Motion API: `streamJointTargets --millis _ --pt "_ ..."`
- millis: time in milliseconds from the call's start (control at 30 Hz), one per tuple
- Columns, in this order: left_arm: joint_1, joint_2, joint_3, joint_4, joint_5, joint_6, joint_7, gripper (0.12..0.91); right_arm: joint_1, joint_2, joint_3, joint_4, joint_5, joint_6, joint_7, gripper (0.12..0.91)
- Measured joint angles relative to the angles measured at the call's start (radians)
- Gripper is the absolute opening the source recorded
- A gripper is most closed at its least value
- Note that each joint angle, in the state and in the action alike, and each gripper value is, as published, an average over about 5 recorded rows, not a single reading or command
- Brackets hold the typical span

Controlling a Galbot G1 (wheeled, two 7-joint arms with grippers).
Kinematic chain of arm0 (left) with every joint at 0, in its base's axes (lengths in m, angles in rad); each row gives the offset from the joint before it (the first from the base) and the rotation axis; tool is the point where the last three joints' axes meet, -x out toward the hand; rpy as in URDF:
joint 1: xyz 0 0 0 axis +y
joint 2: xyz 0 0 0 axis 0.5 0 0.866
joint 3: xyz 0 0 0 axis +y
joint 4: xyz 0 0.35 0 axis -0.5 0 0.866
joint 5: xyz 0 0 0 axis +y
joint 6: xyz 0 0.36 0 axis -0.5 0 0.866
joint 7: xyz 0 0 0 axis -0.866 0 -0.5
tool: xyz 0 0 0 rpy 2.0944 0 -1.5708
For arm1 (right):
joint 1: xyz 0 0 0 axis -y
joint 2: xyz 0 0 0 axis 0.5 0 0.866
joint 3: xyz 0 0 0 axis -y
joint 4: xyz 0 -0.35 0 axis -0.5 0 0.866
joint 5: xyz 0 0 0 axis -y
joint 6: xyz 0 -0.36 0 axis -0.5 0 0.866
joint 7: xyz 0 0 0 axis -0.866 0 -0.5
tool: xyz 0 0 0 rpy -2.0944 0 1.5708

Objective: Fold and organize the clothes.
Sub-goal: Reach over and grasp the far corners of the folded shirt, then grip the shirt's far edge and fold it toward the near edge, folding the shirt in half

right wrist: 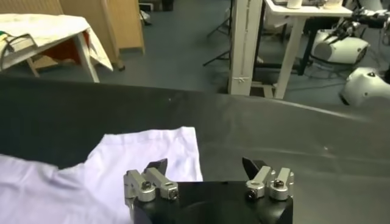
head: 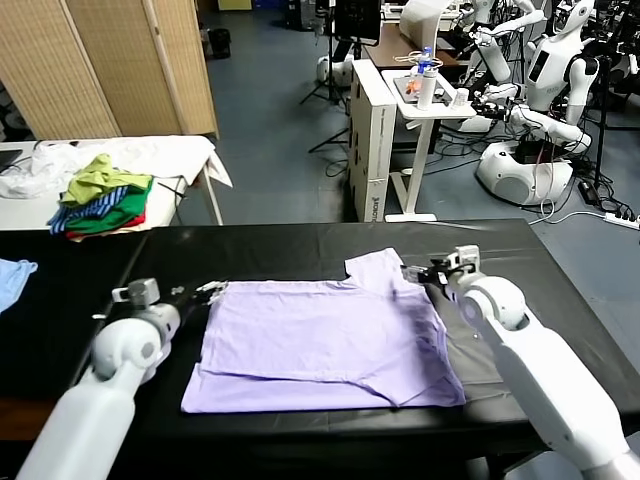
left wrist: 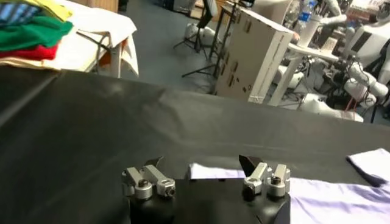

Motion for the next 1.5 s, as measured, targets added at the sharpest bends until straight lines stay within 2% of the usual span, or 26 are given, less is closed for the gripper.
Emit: streamJointTargets --millis 100,233,400,500,733,833,1167,1500 --pt "-0.018 -0.005 0.008 0.033 0.001 -0.001 0.002 0.907 0.006 0.011 -0.007 -0.016 -0.005 0.000 0.000 0.904" --pt "-0.023 -0.009 0.015 0.050 -0.001 -0.001 0.002 0.891 0.009 0.017 -0.011 -0.030 -0.006 0.000 -0.003 0.848" --pt "-0.014 -0.010 0.023 0.047 0.001 -0.002 0.001 0.730 0.008 0.024 -0.014 -0.043 -0.014 0.001 -0.011 0.752" --pt "-0.008 -0.012 0.024 0.049 0.006 -0.003 0.000 0.625 0.006 0.029 -0.017 -0.047 -0.022 0.003 -0.020 0.644" --pt "0.007 -0.012 0.025 0.045 0.010 -0.004 0.008 0.289 0.015 0.040 -0.025 -0.066 -0.042 0.018 -0.043 0.235" --pt "0.008 -0.011 0.026 0.043 0.010 -0.004 0.013 0.233 0.018 0.041 -0.027 -0.069 -0.049 0.031 -0.052 0.162" --pt "0.006 0.004 0.026 0.013 -0.004 -0.001 0.014 0.166 -0.005 0.030 -0.006 -0.027 -0.054 0.122 -0.066 0.141" --pt "0.049 0.047 -0.008 -0.080 -0.045 -0.001 0.006 0.147 -0.057 -0.021 0.030 0.085 -0.030 0.119 -0.062 0.141"
